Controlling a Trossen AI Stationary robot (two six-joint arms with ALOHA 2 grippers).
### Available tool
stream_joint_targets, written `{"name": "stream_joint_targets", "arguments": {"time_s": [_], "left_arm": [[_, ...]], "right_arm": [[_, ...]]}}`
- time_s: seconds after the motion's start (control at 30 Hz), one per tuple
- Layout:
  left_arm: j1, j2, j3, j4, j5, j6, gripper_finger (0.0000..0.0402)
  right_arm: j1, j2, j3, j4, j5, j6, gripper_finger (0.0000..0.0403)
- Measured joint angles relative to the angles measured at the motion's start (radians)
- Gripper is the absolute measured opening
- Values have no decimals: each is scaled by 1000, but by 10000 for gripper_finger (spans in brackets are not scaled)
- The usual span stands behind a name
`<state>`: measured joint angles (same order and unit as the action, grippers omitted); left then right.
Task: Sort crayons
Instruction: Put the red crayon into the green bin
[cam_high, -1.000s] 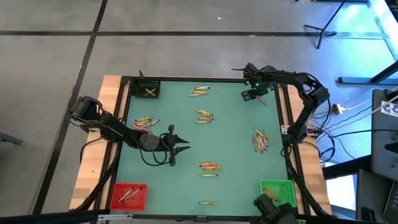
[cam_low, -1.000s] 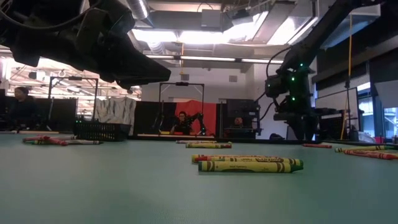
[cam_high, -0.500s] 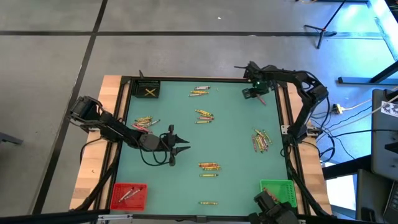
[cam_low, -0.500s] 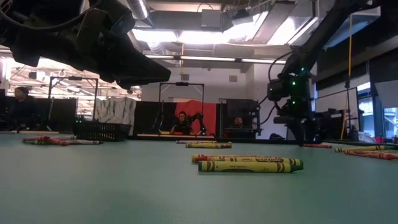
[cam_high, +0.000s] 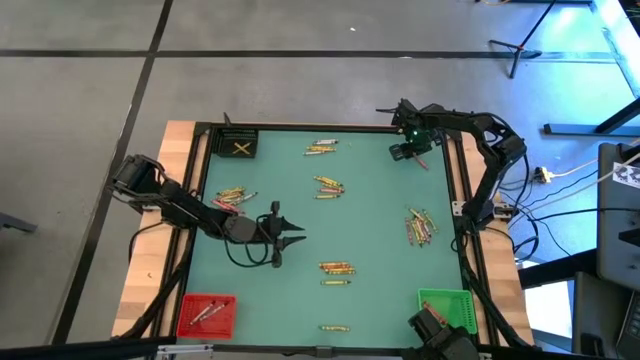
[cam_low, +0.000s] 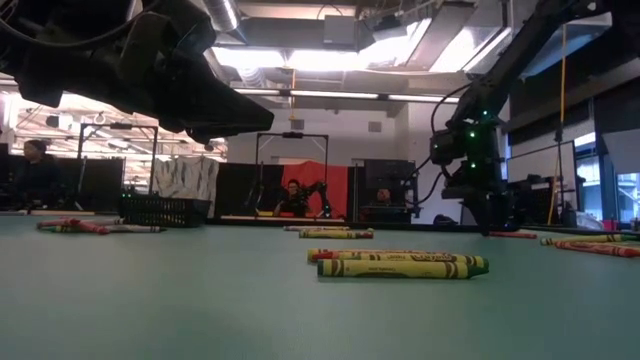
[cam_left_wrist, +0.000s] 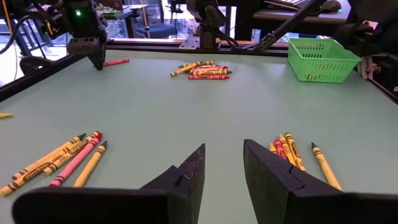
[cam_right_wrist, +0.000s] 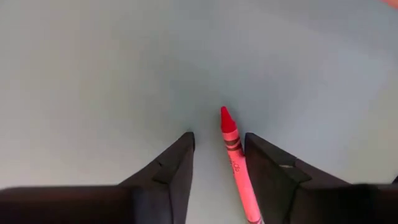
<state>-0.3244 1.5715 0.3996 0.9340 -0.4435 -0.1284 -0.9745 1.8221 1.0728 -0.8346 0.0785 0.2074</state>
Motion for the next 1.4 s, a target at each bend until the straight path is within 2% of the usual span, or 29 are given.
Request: {"name": "stream_joint_targets", "arguments": {"time_s": [0.3,0.43,0.67,0.87,1.17,1.4], "left_arm": [[0,0,0,0,0,0,94],[0,0,0,0,0,0,94],[0,0,0,0,0,0,94],[0,0,0,1,0,0,94],[0,0,0,1,0,0,94],[0,0,0,1,0,0,94]], "right_arm": [[1,0,-2,7,1,-40,35],[1,0,-2,10,6,-63,9],[25,-19,-6,19,17,-89,15],[104,-118,-8,-14,8,-96,11],[296,-340,-8,-143,8,-56,12],[507,-532,-6,-272,8,75,11]]}}
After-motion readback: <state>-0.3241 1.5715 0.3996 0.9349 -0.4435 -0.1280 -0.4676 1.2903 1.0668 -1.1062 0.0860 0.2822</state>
